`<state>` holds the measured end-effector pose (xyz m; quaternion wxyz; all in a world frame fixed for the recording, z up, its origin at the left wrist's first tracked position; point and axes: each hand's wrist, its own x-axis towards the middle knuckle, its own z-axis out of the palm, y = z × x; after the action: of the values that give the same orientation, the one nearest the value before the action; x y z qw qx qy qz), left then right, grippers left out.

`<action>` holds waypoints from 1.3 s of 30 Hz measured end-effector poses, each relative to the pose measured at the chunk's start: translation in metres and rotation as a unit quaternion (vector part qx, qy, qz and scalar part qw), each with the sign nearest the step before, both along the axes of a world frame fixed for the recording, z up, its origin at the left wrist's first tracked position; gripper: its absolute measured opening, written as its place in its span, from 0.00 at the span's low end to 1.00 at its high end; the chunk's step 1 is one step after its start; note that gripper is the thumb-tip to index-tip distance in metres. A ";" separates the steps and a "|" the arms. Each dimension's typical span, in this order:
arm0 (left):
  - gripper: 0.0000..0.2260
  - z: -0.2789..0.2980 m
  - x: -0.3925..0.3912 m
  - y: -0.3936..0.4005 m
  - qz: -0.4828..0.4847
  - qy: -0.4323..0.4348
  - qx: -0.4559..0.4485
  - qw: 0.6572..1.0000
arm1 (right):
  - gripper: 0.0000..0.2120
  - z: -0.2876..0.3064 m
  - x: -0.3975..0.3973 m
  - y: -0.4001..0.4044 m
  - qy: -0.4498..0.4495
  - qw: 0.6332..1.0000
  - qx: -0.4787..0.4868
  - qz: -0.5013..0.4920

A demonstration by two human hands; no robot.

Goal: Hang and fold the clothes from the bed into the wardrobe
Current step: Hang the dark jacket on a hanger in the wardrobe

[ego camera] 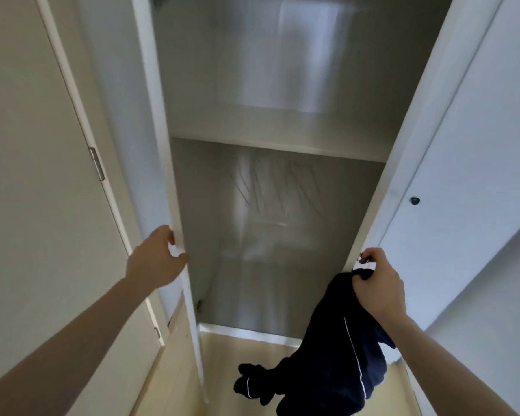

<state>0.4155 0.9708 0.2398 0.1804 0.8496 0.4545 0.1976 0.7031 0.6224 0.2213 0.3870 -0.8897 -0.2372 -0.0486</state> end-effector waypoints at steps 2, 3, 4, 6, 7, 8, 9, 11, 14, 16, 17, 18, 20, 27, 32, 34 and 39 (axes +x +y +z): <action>0.21 0.000 -0.008 -0.004 0.013 0.048 -0.020 0.999 | 0.20 0.002 -0.003 -0.024 0.024 1.000 -0.006 -0.013; 0.28 0.001 -0.011 -0.005 0.022 0.069 -0.028 0.997 | 0.20 0.003 -0.004 -0.035 0.035 0.999 -0.011 -0.017; 0.35 0.001 -0.014 -0.006 0.030 0.086 -0.038 0.995 | 0.20 0.004 -0.004 -0.045 0.044 0.999 -0.014 -0.022; 0.45 0.003 -0.015 -0.013 0.028 0.076 -0.085 0.993 | 0.21 0.004 -0.007 -0.063 0.059 0.998 -0.013 -0.034; 0.47 0.003 -0.013 -0.017 0.021 0.021 -0.128 0.991 | 0.23 0.003 -0.010 -0.071 0.068 0.997 -0.010 -0.040; 0.47 0.003 -0.010 -0.024 0.020 -0.060 -0.187 0.980 | 0.25 0.001 -0.013 -0.078 0.077 0.996 -0.007 -0.045; 0.46 0.004 -0.005 -0.034 0.033 -0.138 -0.244 0.959 | 0.26 -0.001 -0.016 -0.085 0.086 0.995 -0.006 -0.051; 0.45 0.006 0.005 -0.055 0.050 -0.216 -0.314 0.923 | 0.29 -0.008 -0.021 -0.098 0.096 0.993 -0.018 -0.063; 0.48 0.012 0.023 -0.087 0.004 -0.215 -0.322 0.922 | 0.39 -0.016 -0.025 -0.116 0.102 0.991 -0.025 -0.083; 0.45 0.017 0.035 -0.108 -0.059 -0.171 -0.289 0.940 | 0.44 -0.016 -0.027 -0.127 0.109 0.989 -0.023 -0.101; 0.42 0.019 0.040 -0.120 -0.096 -0.145 -0.272 0.946 | 0.45 -0.015 -0.028 -0.131 0.106 0.988 -0.018 -0.110; 0.39 0.020 0.045 -0.133 -0.131 -0.122 -0.257 0.950 | 0.44 -0.014 -0.032 -0.134 0.098 0.988 -0.006 -0.120; 0.34 0.022 0.054 -0.160 -0.202 -0.083 -0.239 0.946 | 0.40 -0.008 -0.041 -0.138 0.069 0.987 0.038 -0.140; 0.38 0.004 0.087 -0.243 -0.409 0.058 -0.234 0.880 | 0.23 0.061 -0.066 -0.129 0.006 0.981 0.196 0.001; 0.56 -0.012 0.108 -0.279 -0.475 0.096 -0.239 0.841 | 0.18 0.119 -0.079 -0.123 0.055 0.951 0.273 0.135; 0.53 -0.016 0.117 -0.286 -0.476 0.087 -0.243 0.841 | 0.18 0.133 -0.084 -0.123 0.086 0.932 0.300 0.185; 0.10 -0.038 0.125 -0.272 -0.421 0.089 -0.239 0.871 | 0.17 0.143 -0.086 -0.127 0.067 0.932 0.295 0.199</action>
<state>0.5405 0.6988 0.2016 0.4029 0.9053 0.1018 -0.0884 0.6172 0.4953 0.3643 0.6485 -0.6714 -0.3581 0.0210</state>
